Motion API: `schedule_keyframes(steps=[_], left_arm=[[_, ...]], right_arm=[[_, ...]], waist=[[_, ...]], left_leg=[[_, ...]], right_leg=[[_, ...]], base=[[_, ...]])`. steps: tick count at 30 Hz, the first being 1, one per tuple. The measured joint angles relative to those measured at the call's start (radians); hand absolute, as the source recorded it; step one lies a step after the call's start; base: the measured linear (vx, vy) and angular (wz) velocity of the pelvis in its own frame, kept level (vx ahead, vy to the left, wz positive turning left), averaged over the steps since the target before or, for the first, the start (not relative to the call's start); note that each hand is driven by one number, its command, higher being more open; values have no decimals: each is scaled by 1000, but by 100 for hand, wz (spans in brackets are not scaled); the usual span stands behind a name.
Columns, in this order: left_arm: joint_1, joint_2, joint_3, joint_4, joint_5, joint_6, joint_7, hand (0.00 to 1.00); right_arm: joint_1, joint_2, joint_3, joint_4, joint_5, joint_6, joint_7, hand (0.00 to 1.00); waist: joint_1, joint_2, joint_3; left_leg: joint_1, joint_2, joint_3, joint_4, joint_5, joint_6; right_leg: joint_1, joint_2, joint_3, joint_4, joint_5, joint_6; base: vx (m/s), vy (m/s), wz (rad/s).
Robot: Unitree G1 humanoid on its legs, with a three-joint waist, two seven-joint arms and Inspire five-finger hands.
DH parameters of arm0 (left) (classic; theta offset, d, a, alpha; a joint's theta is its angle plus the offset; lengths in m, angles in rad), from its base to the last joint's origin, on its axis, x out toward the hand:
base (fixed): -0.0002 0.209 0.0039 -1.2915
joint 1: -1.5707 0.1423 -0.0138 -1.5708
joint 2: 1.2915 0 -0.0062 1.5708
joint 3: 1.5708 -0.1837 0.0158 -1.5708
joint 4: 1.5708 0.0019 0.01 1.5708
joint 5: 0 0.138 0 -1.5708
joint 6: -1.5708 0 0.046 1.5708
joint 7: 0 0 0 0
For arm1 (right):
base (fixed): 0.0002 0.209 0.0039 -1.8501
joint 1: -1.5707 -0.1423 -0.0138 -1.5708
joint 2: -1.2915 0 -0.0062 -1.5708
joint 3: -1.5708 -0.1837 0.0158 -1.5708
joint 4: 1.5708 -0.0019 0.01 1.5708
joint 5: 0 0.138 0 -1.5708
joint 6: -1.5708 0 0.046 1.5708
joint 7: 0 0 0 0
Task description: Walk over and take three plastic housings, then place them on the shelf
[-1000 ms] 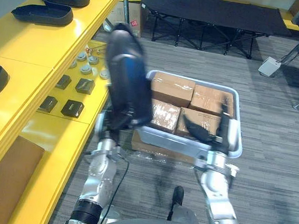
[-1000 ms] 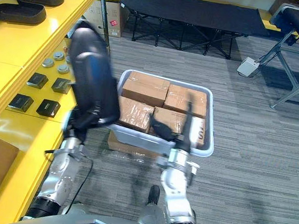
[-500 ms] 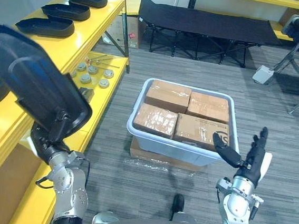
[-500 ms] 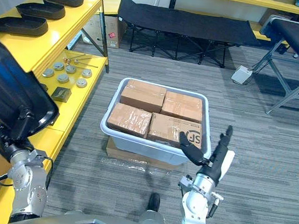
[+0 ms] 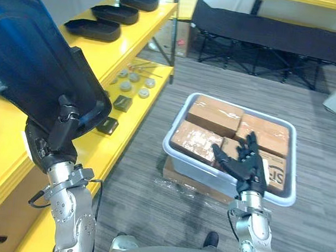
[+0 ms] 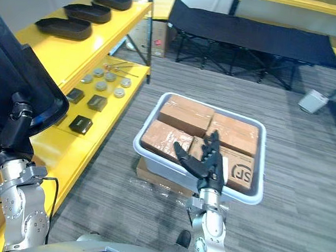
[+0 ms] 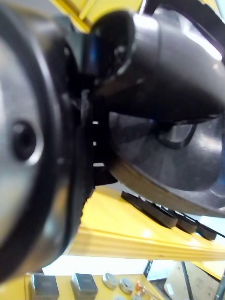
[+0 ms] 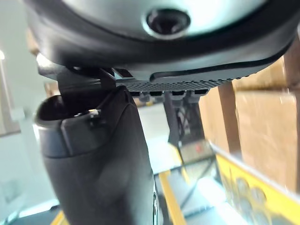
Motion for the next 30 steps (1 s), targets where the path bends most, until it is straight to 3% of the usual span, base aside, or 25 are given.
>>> schedule_keyframes(steps=[2,7,11,16,21,22,24,27,30], left_arm=[[32,1,21,-13,4,0,-7,0],[116,-3,52,-44,31,0,-8,0],[168,-23,83,-68,28,0,-23,0],[208,-33,112,-98,14,0,-75,0],[251,-49,125,-131,-15,-1,-96,0],[249,-47,120,-132,-15,0,-115,0],[229,-44,111,-133,-17,0,-136,0],[227,-46,92,-154,-50,0,-166,0],[226,-43,79,-164,-50,0,-195,0]], right_arm=[[-52,-18,43,50,0,7,66,100],[-115,-20,83,107,39,20,93,100],[-154,-23,162,131,28,30,76,100],[-216,-33,220,131,0,37,41,100],[-242,-49,226,129,0,37,49,100],[-232,-55,213,118,-1,37,48,100],[-215,-54,188,99,-1,36,45,100],[-214,-50,165,94,-14,34,26,100],[-212,-50,162,91,-41,25,9,100]], waist=[[27,1,0],[79,-4,-3],[114,-10,-6],[161,-14,-7],[161,-12,-5],[139,-15,-4],[134,-16,-4],[145,-14,-2],[125,-9,-1]], left_leg=[[-5,-3,-29,-2,5,1],[-38,-15,-111,-4,19,-1],[-55,-24,-189,-2,30,-10],[-61,-33,-219,-3,32,-10],[-73,-39,-214,73,-2,22],[-113,-47,-183,122,2,30],[-152,-49,-149,137,18,53],[-161,-65,-170,69,62,53],[-172,-93,-227,13,110,51]], right_leg=[[16,-3,-27,0,-4,1],[49,-13,-107,0,-10,4],[95,-14,-181,1,-28,13],[113,-18,-211,1,-38,19],[156,-19,-229,1,-59,14],[181,-24,-281,2,-72,21],[191,-28,-332,10,-86,24],[197,-29,-348,12,-104,38],[178,-37,-285,97,-193,39]], base=[[-8,7,33],[21,18,49],[35,7,50],[1,16,24],[-10,10,14],[-22,16,81],[-22,21,96],[-20,16,72],[-4,-2,100]])
